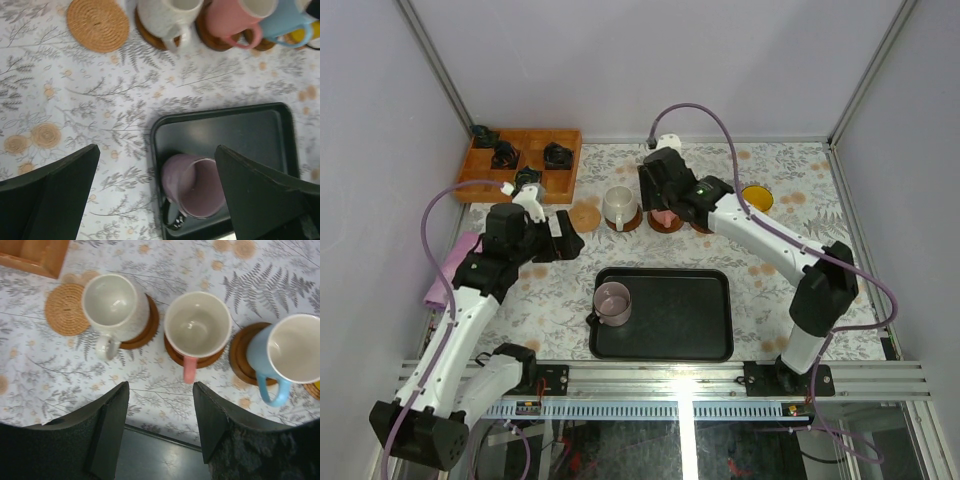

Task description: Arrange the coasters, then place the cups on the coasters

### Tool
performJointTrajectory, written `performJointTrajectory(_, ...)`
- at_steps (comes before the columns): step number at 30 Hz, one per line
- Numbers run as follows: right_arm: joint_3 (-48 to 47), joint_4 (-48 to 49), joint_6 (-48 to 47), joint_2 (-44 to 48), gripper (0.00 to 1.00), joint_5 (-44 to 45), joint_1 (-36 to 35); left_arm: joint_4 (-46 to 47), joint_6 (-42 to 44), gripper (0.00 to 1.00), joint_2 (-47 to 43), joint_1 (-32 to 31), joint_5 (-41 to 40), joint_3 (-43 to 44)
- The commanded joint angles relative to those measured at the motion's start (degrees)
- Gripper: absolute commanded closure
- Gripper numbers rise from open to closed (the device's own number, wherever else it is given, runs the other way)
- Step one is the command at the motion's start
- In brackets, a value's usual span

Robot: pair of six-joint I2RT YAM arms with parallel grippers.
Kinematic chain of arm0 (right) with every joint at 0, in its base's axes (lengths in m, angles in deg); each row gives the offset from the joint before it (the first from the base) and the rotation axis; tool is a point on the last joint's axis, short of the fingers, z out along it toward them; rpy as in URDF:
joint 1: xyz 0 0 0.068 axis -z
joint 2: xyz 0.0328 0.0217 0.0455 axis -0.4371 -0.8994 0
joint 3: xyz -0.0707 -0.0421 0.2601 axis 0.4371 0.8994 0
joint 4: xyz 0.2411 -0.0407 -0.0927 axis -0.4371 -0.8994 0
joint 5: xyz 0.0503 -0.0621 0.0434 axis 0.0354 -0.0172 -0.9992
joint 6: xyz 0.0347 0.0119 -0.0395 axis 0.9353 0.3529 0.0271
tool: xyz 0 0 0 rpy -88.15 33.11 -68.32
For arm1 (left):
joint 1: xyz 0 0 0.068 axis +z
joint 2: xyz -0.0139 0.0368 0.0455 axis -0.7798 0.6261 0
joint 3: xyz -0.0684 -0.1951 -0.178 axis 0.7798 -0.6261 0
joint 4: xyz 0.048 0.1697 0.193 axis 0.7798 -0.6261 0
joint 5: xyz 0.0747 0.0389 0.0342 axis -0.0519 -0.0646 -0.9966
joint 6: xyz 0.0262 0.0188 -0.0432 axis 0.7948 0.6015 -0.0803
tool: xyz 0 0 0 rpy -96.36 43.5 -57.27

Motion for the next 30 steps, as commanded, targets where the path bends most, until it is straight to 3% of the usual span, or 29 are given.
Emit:
performJointTrajectory(1, 4.00, 3.49, -0.84, 4.70, 0.38, 2.87, 1.13, -8.43, -3.24, 0.00, -1.32, -0.56, 6.15, 5.42)
performJointTrajectory(5, 6.12, 4.67, -1.71, 5.34, 0.38, 2.82, 1.72, -13.33, -6.67, 0.00, -1.97, -0.77, 10.16, 5.19)
performJointTrajectory(11, 8.14, 6.51, -3.06, 8.76, 0.38, 0.12, 1.82, -16.80, -11.96, 0.00, -5.55, -2.57, 9.09, 1.65)
performJointTrajectory(18, 3.21, 4.26, -6.49, 9.51, 0.38, -0.07, 2.33, -18.98, -17.46, 0.00, -11.37, -6.17, 9.83, -2.99)
performJointTrajectory(23, 0.82, 3.60, -7.84, 9.37, 0.38, -1.03, 3.05, -25.01, -18.13, 0.12, -13.55, -7.78, 9.10, -3.28)
performJointTrajectory(30, 2.65, 4.79, -6.00, 8.99, 0.38, -4.54, 3.92, -26.50, -15.57, 0.11, -12.16, -10.26, 3.94, -4.62)
